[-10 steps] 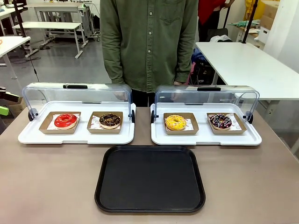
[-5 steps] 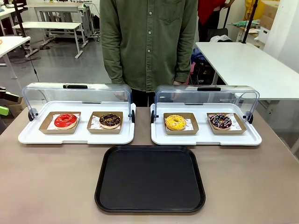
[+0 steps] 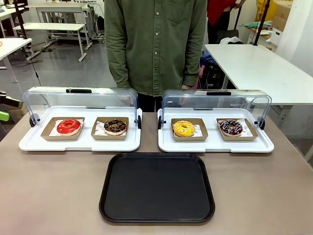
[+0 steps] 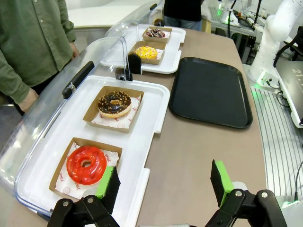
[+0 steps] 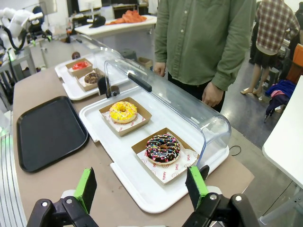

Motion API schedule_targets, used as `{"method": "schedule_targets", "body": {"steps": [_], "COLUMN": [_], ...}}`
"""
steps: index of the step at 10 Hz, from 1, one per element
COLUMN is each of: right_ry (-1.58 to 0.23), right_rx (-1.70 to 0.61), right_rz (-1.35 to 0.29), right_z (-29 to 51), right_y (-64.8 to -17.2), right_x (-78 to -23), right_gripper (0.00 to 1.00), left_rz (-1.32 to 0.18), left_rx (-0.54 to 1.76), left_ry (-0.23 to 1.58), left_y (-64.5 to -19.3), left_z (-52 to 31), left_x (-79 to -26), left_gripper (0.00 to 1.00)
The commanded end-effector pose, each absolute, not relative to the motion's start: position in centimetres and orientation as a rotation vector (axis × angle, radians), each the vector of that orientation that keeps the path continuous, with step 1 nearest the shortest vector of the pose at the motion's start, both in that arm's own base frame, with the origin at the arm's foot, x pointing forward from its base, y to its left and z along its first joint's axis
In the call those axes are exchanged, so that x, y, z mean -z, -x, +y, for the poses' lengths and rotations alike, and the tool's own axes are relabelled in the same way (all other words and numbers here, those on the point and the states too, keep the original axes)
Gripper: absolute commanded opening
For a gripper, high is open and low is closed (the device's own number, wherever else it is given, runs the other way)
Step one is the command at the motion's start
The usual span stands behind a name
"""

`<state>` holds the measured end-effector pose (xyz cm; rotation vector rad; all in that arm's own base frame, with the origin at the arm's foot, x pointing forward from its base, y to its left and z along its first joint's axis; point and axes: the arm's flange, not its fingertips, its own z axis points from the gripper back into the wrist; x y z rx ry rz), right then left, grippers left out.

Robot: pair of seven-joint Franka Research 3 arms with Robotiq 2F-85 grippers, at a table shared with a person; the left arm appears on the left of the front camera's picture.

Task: Move the second donut from the left to the tray.
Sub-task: Pick up the Paper togo box containing the Donut indicated by the person and place it on the Handle tray.

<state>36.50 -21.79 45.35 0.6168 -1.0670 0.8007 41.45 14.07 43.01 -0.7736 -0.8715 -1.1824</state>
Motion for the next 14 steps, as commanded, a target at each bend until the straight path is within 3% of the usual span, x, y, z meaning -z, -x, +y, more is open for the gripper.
{"method": "schedule_targets", "body": {"steps": [1,14], "right_ry": [-0.609,-0.609], "right_rx": [-0.812,-0.812], "right_rz": [-1.111,-1.111], "right_z": [-21.82,-21.82], "right_y": [-36.78,-36.78], "right_x": [-45.3,-45.3], "right_gripper": [1.0,1.0], "left_rz": [-0.873,-0.873], "left_rx": [1.167,1.167], "left_ry": [0.767,0.767], "left_y": [-41.13,-41.13], "left_z": [13.81,13.81], "left_x": [-43.28,-43.28], "left_gripper": [1.0,1.0]}}
